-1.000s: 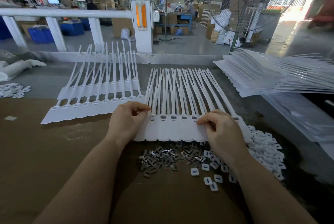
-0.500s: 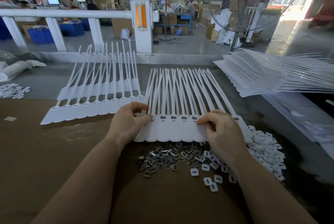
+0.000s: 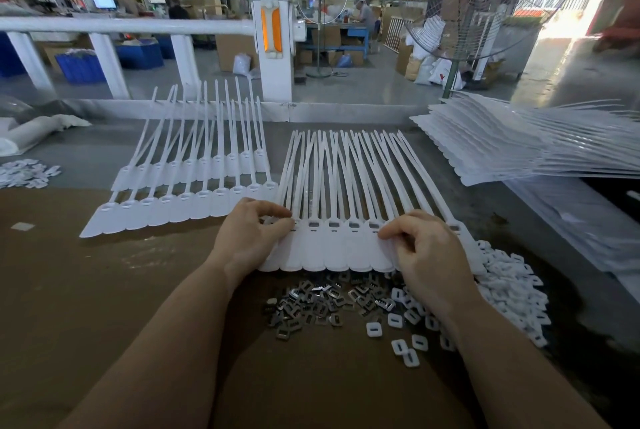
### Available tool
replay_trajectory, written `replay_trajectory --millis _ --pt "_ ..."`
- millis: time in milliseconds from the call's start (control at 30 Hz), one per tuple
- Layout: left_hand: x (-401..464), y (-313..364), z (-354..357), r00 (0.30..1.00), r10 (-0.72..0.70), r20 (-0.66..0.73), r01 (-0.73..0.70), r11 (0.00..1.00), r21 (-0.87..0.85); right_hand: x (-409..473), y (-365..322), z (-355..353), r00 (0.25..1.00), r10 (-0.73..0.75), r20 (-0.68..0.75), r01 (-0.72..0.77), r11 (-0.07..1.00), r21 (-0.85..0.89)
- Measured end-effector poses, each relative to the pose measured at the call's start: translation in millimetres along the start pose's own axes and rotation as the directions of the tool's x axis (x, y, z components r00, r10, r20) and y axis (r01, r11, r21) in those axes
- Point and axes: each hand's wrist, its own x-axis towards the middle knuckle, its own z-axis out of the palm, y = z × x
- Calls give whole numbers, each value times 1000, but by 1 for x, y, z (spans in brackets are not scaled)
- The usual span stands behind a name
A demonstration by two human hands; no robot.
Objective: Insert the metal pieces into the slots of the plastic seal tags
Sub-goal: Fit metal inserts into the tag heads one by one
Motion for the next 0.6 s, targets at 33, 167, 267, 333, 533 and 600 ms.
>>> replay_trajectory --millis 33,167,267,333,533,600 --pt "0 -1 0 1000 -10 2 10 1000 -18 0 0 0 1000 2 0 -2 1000 2" --pt "0 -1 -1 999 -44 12 45 994 -101 1 0 0 1000 7 8 -8 1000 2" --pt "-1 1 -1 999 -40 23 41 996 -82 1 0 0 1000 14 18 -14 1000 6" --pt "-1 1 0 999 -51 15 52 997 -52 1 1 0 1000 14 19 -14 1000 5" --pt "2 8 2 993 -111 25 114 987 -116 1 2 1 999 28 25 -28 1000 5" --pt "3 12 2 992 -121 23 123 983 -136 1 2 1 999 30 19 -30 1000 7"
